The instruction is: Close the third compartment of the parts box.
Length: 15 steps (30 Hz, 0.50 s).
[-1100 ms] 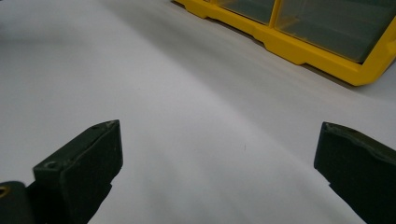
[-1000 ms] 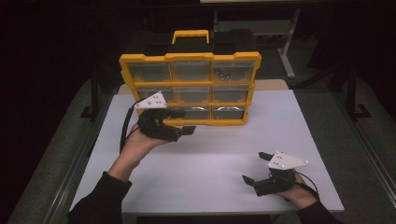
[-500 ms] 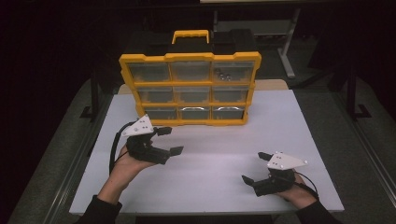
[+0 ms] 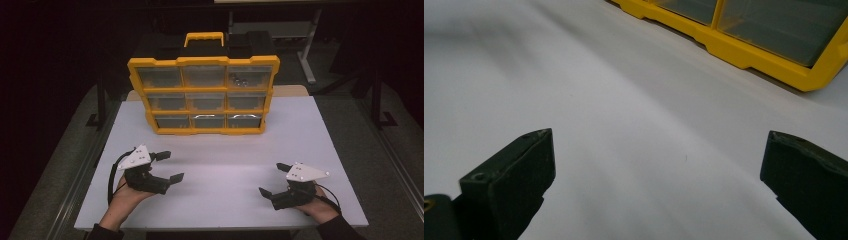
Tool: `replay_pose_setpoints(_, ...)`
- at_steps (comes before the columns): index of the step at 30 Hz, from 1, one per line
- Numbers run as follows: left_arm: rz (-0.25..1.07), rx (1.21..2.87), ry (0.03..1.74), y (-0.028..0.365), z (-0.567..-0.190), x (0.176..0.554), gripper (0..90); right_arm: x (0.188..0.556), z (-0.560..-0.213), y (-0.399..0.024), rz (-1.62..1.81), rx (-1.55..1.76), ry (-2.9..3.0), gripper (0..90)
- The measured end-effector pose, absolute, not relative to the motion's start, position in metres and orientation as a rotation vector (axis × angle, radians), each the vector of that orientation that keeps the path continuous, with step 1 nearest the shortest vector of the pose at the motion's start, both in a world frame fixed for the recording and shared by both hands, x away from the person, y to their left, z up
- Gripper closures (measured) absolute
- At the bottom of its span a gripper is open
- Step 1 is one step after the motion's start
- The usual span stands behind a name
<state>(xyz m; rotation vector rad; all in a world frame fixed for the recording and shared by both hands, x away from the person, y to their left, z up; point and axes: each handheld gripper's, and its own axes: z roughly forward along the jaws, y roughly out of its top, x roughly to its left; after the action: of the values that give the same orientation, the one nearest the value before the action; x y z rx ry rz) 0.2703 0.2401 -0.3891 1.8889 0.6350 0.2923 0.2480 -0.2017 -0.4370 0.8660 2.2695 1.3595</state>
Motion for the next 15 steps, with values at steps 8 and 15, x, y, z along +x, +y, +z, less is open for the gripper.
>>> replay_pose_setpoints(8,0.352,1.89,0.687,0.256,-0.408,0.264,4.1,0.248,-0.438,-0.202,1.357,0.869,2.27,0.7)
replay_pose_setpoints(15,0.353,1.925,0.729,0.266,-0.426,0.256,0.3,0.248,-0.438,-0.202,1.352,0.866,2.275,0.7)
